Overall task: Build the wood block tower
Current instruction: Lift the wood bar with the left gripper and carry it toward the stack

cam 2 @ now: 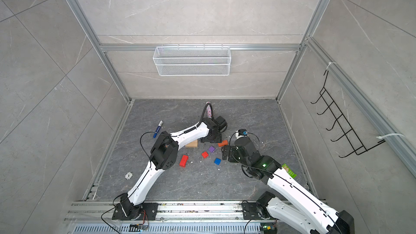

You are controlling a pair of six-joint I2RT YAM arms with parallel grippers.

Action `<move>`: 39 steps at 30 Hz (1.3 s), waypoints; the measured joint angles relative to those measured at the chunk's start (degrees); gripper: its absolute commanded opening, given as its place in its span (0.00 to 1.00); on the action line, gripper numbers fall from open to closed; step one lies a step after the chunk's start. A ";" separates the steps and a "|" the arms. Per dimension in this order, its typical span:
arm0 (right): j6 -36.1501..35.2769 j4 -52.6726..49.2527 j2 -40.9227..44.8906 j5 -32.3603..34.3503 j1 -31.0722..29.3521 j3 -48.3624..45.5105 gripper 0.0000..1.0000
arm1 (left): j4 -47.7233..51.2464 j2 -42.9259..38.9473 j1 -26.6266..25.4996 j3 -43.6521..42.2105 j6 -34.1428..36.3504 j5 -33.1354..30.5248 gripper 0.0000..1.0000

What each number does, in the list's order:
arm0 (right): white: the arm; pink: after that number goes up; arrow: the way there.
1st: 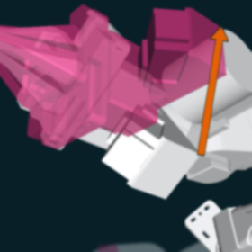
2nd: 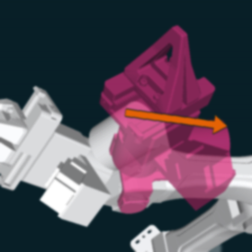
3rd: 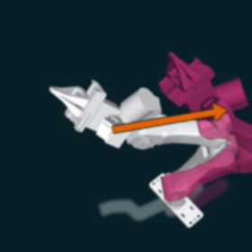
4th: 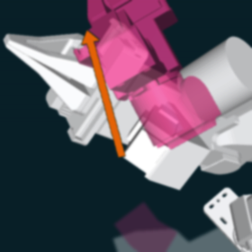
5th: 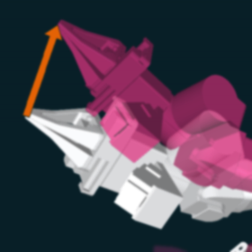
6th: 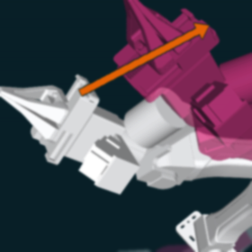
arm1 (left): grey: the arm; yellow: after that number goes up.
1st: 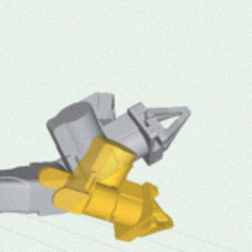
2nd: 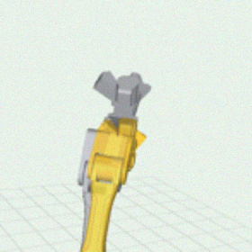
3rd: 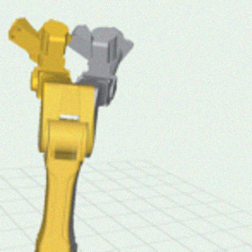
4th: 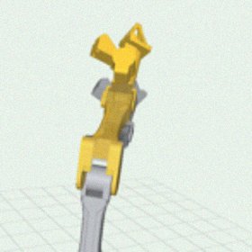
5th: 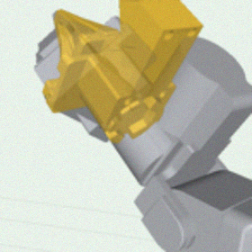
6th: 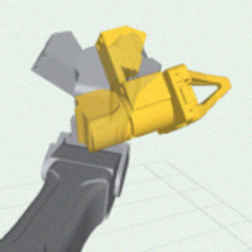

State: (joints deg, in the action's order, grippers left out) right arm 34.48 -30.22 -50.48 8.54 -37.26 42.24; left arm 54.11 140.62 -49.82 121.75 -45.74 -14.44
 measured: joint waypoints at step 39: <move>-0.02 -1.77 -1.22 0.02 0.00 2.03 1.00 | 1.42 -12.52 0.35 -8.61 6.14 1.49 0.70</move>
State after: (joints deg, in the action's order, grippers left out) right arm 34.46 -31.99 -51.70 8.56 -37.26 44.27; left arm 55.53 128.09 -49.47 113.14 -39.59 -12.95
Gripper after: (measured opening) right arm 0.994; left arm 0.773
